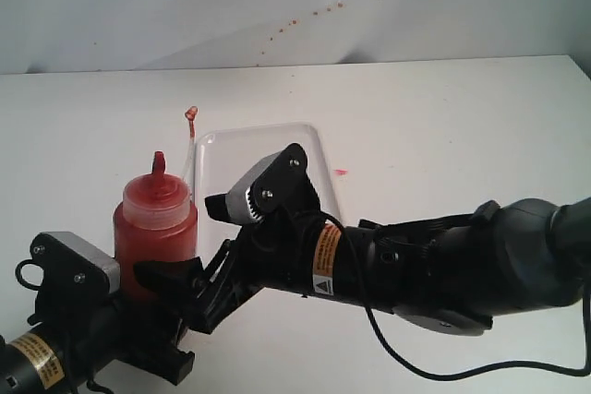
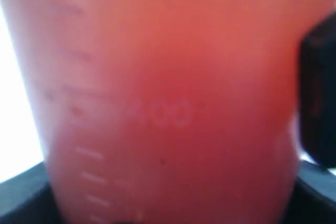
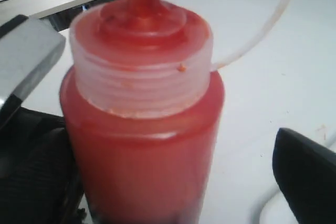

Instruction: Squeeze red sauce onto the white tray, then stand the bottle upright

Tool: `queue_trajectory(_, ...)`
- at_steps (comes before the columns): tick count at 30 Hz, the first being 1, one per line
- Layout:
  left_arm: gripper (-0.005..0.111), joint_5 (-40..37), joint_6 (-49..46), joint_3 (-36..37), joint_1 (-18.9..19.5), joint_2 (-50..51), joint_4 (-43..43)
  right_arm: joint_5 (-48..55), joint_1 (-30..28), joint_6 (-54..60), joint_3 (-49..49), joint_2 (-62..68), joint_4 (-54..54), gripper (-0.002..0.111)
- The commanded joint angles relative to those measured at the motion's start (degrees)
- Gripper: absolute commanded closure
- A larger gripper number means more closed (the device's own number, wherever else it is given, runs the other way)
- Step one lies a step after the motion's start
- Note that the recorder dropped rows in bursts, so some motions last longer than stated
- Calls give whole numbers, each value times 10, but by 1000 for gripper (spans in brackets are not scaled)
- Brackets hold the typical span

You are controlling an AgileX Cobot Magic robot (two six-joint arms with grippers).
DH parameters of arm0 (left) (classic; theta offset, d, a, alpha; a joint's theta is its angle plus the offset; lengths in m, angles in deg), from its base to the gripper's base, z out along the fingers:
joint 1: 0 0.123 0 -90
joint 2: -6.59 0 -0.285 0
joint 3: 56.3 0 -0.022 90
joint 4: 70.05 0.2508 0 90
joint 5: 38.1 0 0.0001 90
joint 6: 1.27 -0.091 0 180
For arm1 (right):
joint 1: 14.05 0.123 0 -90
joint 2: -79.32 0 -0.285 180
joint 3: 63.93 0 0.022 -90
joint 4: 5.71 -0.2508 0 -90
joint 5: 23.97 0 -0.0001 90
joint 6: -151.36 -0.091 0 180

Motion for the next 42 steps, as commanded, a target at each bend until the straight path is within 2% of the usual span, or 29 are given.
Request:
queue_trajectory(1,107,36,6,-4,-3,-3,5,18,17,8,48,12,-5,14)
queue_trajectory(6,107,36,6,-4,-3,-3,-34,56,33,-25,96,33,37,14)
queue_trajectory(8,107,36,6,-4,-3,-3,-32,55,33,-25,97,34,62,21)
queue_trajectory(9,107,36,6,-4,-3,-3,-30,61,33,-25,97,34,85,35)
queue_trajectory(10,107,36,6,-4,-3,-3,-29,71,33,-25,97,34,95,42)
queue_trajectory(11,107,36,4,-4,-3,-3,-29,84,33,-23,97,34,107,63)
queue_trajectory(12,107,36,4,-4,-3,-3,-29,87,33,-23,97,34,110,74)
queue_trajectory(13,107,36,4,-4,-3,-3,-25,90,32,-23,97,34,109,96)
queue_trajectory(14,107,36,4,-4,-3,-3,-18,95,32,-20,97,34,109,109)
queue_trajectory(17,102,36,3,-3,-3,-3,-15,114,32,-1,97,34,140,108)
queue_trajectory(19,91,36,2,-3,-3,-3,-15,115,32,4,97,34,157,108)
queue_trajectory(21,69,36,2,-3,-3,-3,-15,115,32,6,97,34,158,108)
queue_trajectory(24,27,36,3,-3,-3,-3,-29,114,32,8,97,34,158,108)
queue_trajectory(26,7,36,6,-3,-3,-3,-33,113,32,21,97,34,158,108)
queue_trajectory(27,2,36,7,-3,-3,-3,-33,112,32,31,97,34,158,108)
queue_trajectory(37,2,36,3,24,-3,-30,-21,105,32,43,97,34,157,108)
queue_trajectory(42,2,36,-60,66,-3,-79,-27,99,32,49,97,34,157,108)
